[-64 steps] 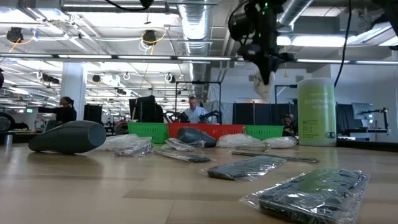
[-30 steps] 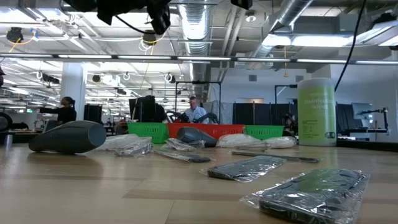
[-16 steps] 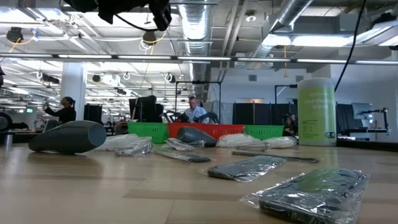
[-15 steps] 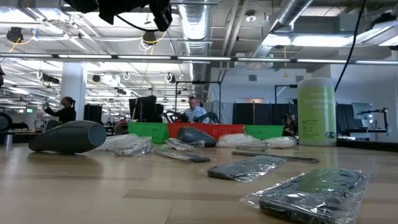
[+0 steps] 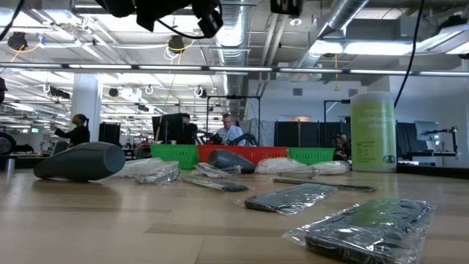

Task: Pick & Place Travel size toiletries
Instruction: Put the cotton pack into the left green basket

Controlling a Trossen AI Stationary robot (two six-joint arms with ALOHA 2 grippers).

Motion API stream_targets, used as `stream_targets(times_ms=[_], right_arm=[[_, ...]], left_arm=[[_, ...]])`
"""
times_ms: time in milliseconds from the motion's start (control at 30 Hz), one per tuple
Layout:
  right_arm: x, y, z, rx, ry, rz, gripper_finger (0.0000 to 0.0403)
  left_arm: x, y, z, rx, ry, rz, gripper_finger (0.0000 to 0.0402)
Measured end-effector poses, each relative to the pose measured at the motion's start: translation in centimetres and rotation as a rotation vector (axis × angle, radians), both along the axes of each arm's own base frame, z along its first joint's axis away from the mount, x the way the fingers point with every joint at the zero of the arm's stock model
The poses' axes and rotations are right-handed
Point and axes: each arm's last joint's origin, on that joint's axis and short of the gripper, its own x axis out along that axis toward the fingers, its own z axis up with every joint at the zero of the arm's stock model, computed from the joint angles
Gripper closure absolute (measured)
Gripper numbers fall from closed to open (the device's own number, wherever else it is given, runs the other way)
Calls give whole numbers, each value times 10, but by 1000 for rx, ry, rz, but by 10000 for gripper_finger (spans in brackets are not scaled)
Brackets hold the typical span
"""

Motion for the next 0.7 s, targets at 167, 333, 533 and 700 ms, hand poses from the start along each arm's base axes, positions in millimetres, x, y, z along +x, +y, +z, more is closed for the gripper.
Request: stream_targets(times_ms=[167, 333, 533, 700], right_arm=[[-1, 0, 3, -2, -13, 6, 398], [-1, -1, 1, -4, -9, 6, 397], [-1, -1, 1, -9, -10, 11, 397], [-1, -1, 1, -10, -9, 11, 397]], left_arm=[[11, -7, -13, -10, 42, -34, 238], [18, -10, -21, -17, 69, -47, 238], [18, -10, -16, -13, 52, -53, 240], [18, -10, -16, -13, 50, -52, 280]])
